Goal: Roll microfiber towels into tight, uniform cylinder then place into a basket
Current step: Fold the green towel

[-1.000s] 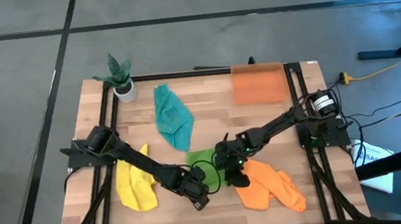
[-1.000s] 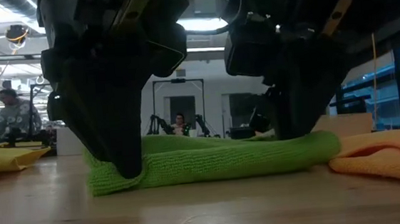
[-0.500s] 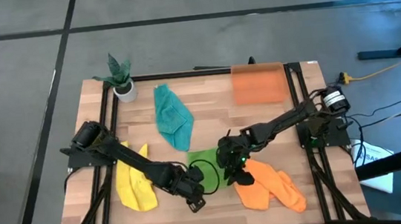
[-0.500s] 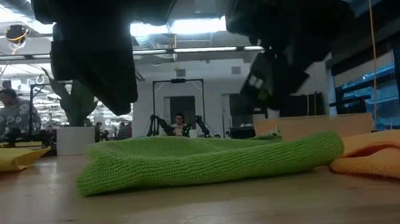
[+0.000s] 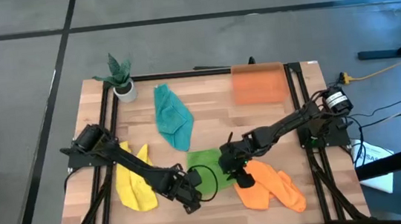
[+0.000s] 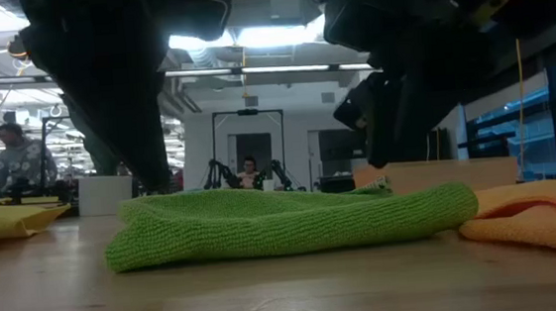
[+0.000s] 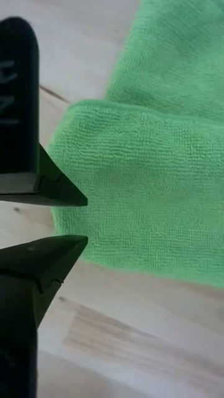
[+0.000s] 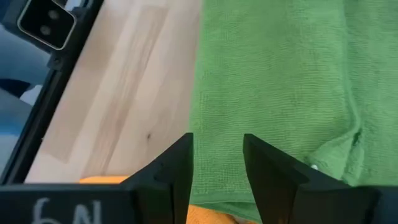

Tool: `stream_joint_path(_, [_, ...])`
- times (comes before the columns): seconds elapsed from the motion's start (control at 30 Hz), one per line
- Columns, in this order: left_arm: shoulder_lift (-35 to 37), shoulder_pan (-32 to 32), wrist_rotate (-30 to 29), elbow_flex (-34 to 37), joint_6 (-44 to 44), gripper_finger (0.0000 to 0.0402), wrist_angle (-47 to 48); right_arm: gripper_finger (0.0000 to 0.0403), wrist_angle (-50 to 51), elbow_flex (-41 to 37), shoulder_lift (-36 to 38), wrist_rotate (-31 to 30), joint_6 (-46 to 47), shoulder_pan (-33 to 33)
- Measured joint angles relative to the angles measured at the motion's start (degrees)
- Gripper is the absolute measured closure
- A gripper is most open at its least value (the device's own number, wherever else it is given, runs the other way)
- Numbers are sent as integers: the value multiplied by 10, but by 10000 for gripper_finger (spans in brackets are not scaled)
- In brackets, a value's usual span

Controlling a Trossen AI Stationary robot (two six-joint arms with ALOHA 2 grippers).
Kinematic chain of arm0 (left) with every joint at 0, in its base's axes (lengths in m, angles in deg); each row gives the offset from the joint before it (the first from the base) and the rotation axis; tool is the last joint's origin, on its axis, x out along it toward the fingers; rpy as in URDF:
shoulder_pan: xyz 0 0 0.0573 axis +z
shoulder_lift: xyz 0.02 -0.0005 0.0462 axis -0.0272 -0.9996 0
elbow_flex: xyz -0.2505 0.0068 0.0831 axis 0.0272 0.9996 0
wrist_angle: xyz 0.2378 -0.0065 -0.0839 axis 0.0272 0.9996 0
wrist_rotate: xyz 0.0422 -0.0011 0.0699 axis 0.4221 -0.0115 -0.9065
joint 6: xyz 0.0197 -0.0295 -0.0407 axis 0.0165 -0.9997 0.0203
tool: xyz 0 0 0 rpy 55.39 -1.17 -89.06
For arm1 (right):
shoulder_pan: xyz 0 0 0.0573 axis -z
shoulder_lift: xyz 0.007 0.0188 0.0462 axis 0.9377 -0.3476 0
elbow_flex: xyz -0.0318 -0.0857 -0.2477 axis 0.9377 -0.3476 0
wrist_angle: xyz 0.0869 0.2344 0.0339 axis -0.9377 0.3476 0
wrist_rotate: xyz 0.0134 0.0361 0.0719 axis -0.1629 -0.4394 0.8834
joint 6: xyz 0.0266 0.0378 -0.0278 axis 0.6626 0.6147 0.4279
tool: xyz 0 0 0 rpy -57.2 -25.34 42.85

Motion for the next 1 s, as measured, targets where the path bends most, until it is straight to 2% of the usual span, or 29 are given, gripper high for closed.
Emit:
stream_joint_path(0.27, [3, 6, 19, 0, -6, 326, -7, 262, -16, 0, 0, 29, 15, 0])
stream_joint_path(0.5, [3, 7, 18, 0, 37, 326, -22, 262, -18, 0, 0, 30, 17, -2])
stream_joint_path(0.87, [3, 7, 18, 0, 39, 326, -42, 262, -18, 0, 0, 17, 36, -26])
stream_joint_path(1.0, [3, 7, 41, 0, 39, 330, -47, 263, -18, 0, 0, 18, 45, -30])
